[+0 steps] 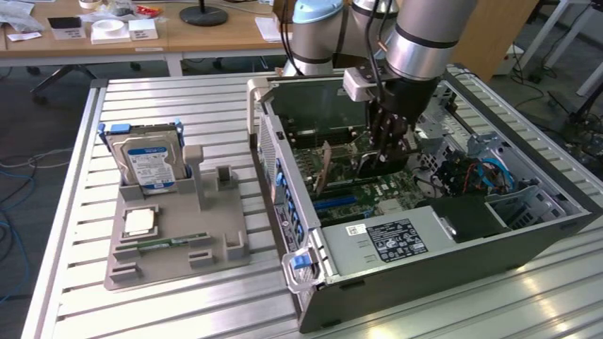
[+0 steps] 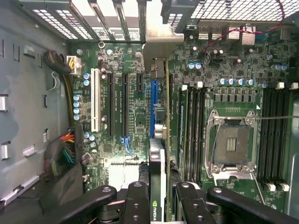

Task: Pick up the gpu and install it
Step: 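Insert the gpu into the slot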

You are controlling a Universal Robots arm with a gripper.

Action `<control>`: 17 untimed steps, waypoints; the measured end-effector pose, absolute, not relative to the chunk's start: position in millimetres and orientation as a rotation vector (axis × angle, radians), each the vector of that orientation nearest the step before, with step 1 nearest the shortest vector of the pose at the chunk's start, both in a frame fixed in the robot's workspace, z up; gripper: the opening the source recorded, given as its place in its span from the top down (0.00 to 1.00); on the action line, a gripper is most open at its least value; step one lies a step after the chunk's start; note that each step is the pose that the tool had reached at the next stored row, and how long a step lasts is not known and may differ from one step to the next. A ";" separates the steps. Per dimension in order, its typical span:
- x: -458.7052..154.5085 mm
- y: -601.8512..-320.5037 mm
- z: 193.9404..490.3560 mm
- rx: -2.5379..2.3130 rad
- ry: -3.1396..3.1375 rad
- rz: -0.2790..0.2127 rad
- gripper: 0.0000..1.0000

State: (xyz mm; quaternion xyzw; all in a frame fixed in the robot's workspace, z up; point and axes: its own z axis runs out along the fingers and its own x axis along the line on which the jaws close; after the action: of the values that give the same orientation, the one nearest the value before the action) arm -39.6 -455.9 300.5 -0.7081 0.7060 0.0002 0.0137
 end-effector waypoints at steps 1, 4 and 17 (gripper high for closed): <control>-40.0 -455.9 299.2 -2.205 2.199 0.001 0.73; -41.4 -455.9 295.5 -2.205 2.199 0.001 0.73; -48.8 -455.9 287.5 -2.205 2.199 0.001 0.73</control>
State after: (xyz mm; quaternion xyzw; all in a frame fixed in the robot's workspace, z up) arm -48.8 -455.9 287.5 -0.7081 0.7060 0.0003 0.0138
